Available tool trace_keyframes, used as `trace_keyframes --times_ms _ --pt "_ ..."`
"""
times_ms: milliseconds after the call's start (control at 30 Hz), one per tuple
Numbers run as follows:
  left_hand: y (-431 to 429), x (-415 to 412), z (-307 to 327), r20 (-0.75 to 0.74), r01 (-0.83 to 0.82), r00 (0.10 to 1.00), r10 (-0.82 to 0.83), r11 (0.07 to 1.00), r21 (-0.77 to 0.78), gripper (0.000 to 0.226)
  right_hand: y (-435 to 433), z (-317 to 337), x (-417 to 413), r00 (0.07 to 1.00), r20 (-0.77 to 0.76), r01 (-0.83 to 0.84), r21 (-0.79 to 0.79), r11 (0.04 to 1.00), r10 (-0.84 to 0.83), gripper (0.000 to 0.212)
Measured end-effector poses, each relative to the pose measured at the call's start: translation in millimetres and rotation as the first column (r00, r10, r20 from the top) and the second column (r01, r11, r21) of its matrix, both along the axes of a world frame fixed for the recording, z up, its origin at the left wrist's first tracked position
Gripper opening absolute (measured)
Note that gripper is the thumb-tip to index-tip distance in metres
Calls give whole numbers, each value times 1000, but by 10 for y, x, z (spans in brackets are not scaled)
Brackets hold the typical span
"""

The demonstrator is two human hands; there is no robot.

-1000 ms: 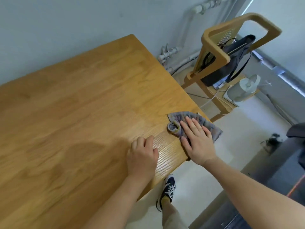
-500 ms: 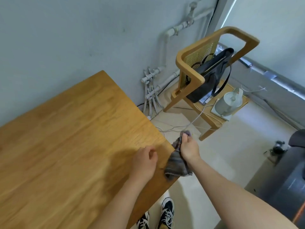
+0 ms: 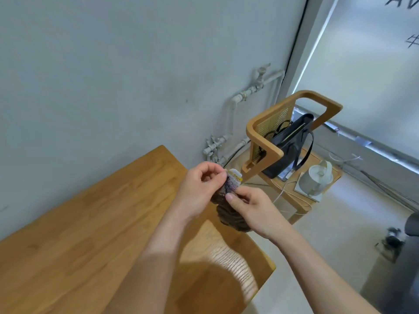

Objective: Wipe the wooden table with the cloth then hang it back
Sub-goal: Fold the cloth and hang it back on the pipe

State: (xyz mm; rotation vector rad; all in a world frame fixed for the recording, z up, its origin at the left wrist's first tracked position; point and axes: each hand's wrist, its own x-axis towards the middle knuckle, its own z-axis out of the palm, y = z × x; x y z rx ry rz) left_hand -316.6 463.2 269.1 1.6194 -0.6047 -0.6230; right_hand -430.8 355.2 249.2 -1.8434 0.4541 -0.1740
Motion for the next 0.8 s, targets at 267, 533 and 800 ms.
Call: trace_keyframes --times_ms 267,533,800 --pt "482 152 537 277 118 954 -115 993 6 17 -69 639 181 979 -70 -194 3 981 193 64" --pt "865 380 842 444 6 895 -52 994 105 10 70 937 525 954 -48 -291 65 954 295 23" --pt "1055 402 800 682 -211 701 -209 852 479 14 -98 905 412 857 -399 -474 -363 802 325 12"
